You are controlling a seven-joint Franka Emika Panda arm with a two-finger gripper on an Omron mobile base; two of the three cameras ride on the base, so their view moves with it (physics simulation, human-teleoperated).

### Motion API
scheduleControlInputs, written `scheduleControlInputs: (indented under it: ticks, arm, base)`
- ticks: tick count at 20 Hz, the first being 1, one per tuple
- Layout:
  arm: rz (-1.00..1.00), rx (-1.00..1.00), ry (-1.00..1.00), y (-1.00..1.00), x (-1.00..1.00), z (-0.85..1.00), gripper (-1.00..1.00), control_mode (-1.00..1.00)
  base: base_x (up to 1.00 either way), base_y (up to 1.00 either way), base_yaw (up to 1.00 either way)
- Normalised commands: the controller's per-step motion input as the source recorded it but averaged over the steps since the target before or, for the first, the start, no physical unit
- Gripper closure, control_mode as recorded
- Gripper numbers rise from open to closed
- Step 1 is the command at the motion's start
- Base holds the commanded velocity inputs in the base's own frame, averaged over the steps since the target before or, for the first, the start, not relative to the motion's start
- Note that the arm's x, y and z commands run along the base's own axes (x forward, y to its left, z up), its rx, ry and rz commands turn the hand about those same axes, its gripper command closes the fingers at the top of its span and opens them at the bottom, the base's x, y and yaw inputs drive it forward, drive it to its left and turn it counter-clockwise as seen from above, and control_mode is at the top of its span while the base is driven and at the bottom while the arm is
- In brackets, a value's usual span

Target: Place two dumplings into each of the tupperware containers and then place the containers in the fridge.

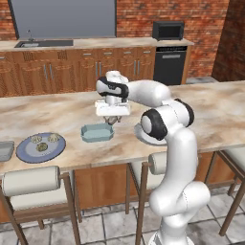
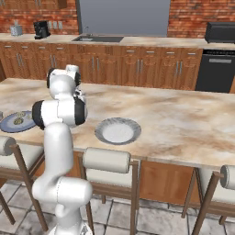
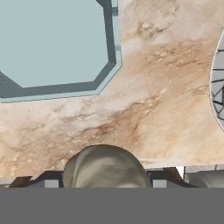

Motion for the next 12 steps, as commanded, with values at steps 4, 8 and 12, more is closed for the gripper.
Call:
scheduleControlInputs:
  ticks: [4,8,12]
  arm:
    - [0.0,-0.01,0.0,0.47,0.67,-0.1,1.0,-1.0]
    - [0.0,0.0,-0.04,0.07,0.76,-0.28,1.0,-1.0]
    - [0.04,0.0,-0.2,0.0,0.39,-0.48,1.0,-1.0]
  base:
    - [0.0,0.0,0.0]
    - [0.0,0.0,0.0]
    - [0.0,0.0,0.0]
